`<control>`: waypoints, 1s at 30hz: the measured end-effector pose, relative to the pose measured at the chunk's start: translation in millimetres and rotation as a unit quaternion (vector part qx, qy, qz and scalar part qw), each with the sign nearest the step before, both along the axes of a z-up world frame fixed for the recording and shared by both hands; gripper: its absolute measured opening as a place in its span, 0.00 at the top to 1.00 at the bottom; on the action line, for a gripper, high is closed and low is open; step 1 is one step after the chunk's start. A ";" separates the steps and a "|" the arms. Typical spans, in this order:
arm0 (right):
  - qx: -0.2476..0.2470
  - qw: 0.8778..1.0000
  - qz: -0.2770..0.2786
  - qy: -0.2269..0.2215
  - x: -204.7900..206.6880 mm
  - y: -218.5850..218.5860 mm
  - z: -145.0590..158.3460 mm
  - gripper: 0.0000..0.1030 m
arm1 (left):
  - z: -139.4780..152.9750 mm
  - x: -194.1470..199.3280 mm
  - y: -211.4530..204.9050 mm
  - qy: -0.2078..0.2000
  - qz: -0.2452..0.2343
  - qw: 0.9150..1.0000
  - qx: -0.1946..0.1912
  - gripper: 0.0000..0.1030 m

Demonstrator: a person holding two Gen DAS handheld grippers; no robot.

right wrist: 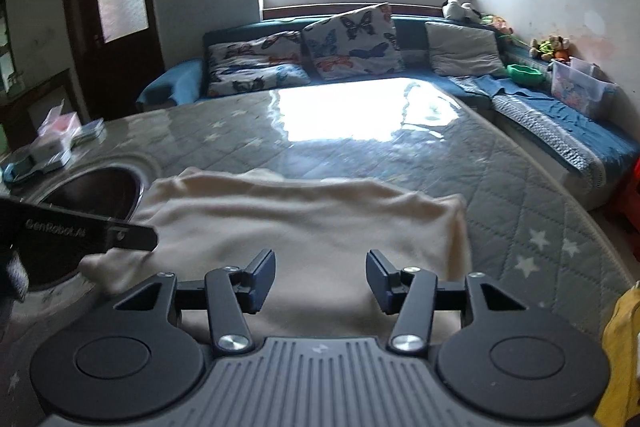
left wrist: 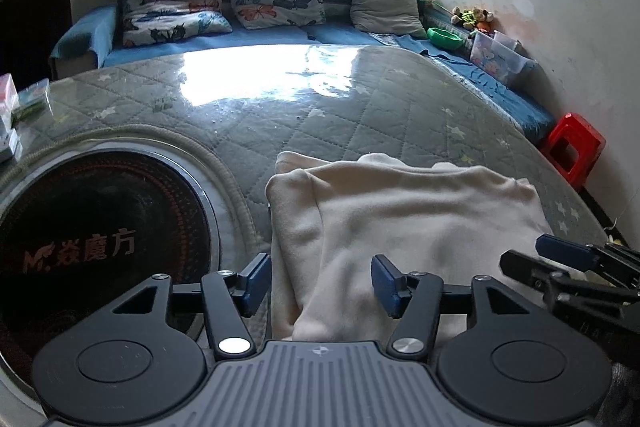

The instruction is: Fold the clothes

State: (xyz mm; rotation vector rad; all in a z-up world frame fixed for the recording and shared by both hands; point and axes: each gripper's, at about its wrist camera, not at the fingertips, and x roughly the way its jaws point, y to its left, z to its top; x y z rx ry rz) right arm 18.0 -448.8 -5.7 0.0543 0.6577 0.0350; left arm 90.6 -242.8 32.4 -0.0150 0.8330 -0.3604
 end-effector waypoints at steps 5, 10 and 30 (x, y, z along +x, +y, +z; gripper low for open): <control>-0.009 1.000 0.010 0.005 -9.2 10.5 -5.1 0.45 | -3.7 -5.2 3.0 -0.003 0.002 1.000 0.008 0.40; -0.024 1.000 0.015 0.007 -15.8 16.7 -8.0 0.42 | -5.5 -8.5 5.2 -0.010 0.005 1.000 0.019 0.36; -0.011 1.000 -0.005 0.011 -40.9 20.3 -11.4 0.18 | -2.9 -47.1 24.4 -0.039 -0.006 0.998 0.044 0.17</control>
